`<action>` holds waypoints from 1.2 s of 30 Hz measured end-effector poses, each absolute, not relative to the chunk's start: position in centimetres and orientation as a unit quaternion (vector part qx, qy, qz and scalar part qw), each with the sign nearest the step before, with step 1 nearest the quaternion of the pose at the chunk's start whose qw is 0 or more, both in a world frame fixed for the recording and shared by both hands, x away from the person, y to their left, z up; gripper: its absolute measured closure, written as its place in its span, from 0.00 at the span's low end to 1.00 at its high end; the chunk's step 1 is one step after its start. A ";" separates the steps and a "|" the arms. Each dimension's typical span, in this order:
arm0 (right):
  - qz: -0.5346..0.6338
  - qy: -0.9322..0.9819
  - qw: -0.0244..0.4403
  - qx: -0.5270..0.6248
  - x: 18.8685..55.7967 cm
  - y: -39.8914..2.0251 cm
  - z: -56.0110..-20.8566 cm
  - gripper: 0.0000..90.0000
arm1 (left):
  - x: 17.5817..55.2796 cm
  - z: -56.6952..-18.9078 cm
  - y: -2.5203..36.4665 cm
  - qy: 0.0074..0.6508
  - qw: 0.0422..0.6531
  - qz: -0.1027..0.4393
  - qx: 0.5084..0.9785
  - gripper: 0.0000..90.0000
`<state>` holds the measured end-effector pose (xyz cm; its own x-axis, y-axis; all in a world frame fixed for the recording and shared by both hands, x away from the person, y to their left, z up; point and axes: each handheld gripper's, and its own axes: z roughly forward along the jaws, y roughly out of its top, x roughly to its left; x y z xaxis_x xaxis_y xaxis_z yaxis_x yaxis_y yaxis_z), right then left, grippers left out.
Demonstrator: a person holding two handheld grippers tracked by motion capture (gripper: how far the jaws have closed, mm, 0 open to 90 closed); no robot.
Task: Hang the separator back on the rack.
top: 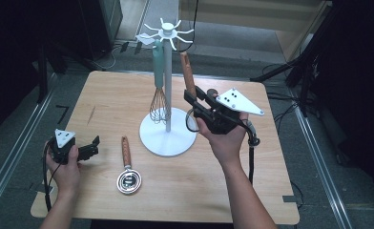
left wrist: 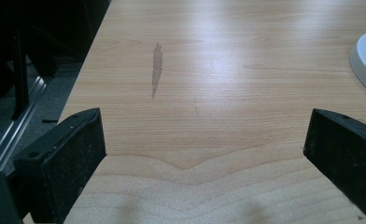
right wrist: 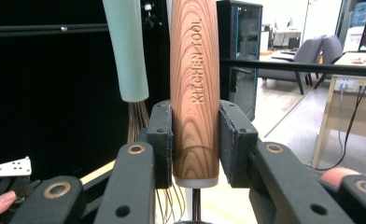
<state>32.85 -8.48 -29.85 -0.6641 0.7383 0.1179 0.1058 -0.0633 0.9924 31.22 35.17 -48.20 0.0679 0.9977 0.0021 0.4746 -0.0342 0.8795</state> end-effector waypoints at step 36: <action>0.684 0.612 0.268 0.293 31.1 -7.7 -27.7 0.77 | 31.2 -48.2 35.2 0.587 0.374 0.350 0.627 0.00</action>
